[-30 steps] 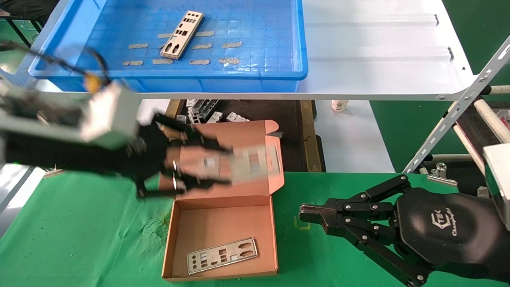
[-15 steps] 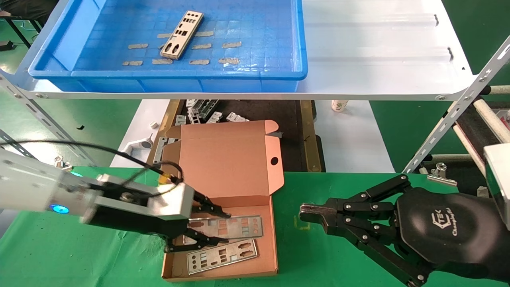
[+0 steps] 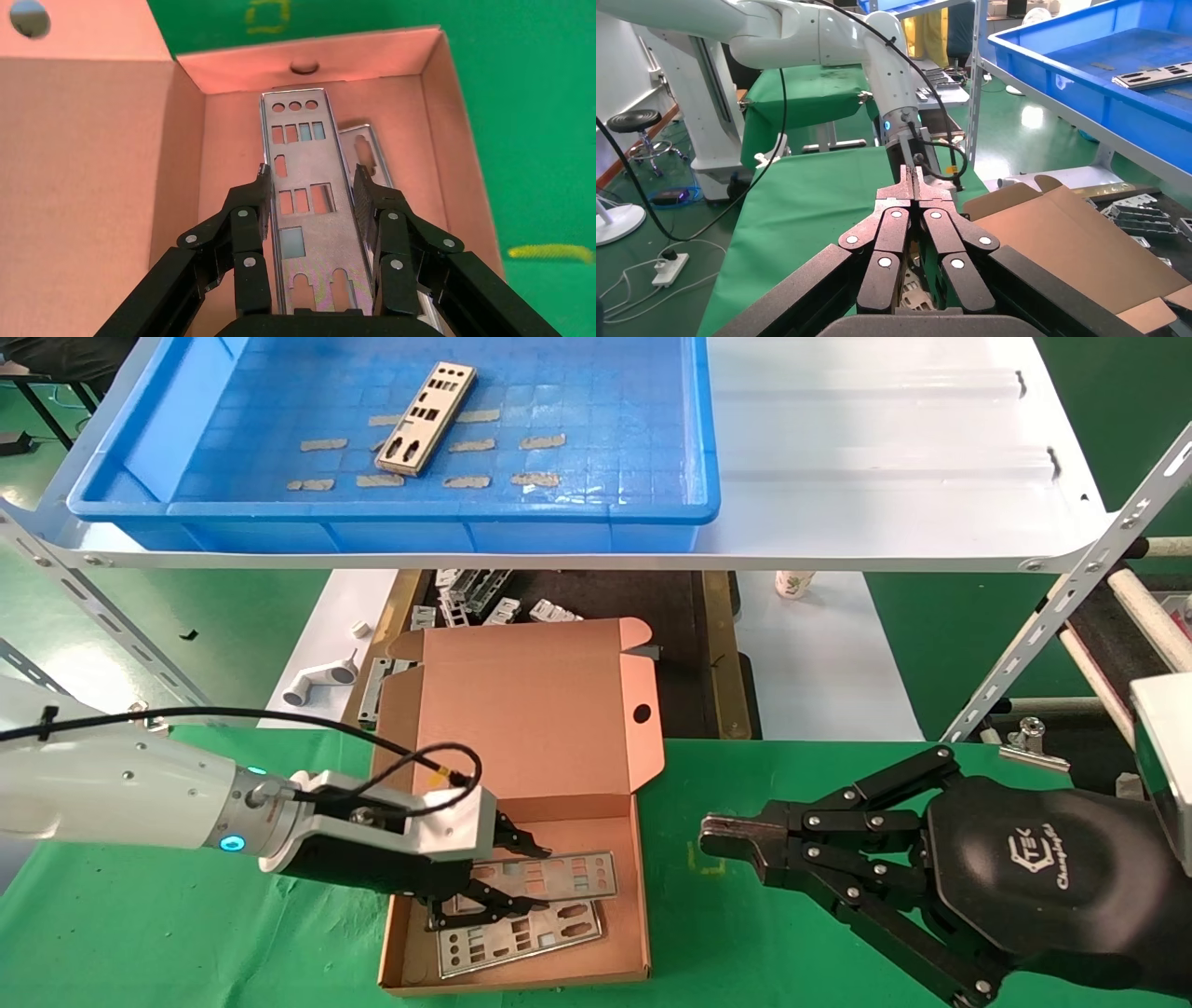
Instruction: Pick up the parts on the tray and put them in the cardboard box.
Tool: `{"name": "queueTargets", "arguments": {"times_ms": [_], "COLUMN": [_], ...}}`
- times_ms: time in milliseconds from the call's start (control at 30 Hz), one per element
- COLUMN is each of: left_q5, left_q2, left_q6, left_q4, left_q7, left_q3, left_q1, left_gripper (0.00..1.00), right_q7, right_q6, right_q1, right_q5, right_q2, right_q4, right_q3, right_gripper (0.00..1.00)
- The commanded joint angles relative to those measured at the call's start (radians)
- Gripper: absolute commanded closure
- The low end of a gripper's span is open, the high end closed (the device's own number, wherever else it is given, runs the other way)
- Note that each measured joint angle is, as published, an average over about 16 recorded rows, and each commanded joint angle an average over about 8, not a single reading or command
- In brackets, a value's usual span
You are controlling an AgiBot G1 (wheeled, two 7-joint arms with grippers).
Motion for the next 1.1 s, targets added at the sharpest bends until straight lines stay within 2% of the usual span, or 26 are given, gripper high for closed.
{"name": "queueTargets", "arguments": {"times_ms": [33, 167, 233, 267, 867, 1100], "left_q5": [0.008, 0.006, 0.004, 0.002, -0.004, -0.089], "left_q2": [0.007, 0.012, 0.015, 0.017, 0.032, 0.006], "left_q6": [0.008, 0.023, 0.029, 0.033, 0.084, 0.173], "left_q4": [0.023, 0.053, 0.065, 0.072, 0.161, 0.192], "left_q7": [0.001, 0.011, 0.015, 0.016, 0.057, 0.043], "left_q3": [0.007, 0.009, 0.009, 0.009, 0.01, -0.028], "left_q1": [-0.006, -0.012, -0.015, -0.017, -0.06, -0.09], "left_gripper": [0.76, 0.27, 0.08, 0.02, 0.0, 0.0], "right_q7": [0.0, 0.0, 0.0, 0.0, 0.0, 0.0], "right_q6": [0.0, 0.0, 0.0, 0.0, 0.0, 0.0], "right_q1": [0.0, 0.0, 0.0, 0.0, 0.0, 0.0], "right_q5": [0.0, 0.0, 0.0, 0.0, 0.0, 0.0], "right_q2": [0.0, 0.0, 0.0, 0.0, 0.0, 0.0], "right_q4": [0.0, 0.0, 0.0, 0.0, 0.0, 0.0], "right_q3": [0.0, 0.0, 0.0, 0.0, 0.0, -0.001], "right_gripper": [1.0, 1.0, 1.0, 1.0, 1.0, 1.0]}}
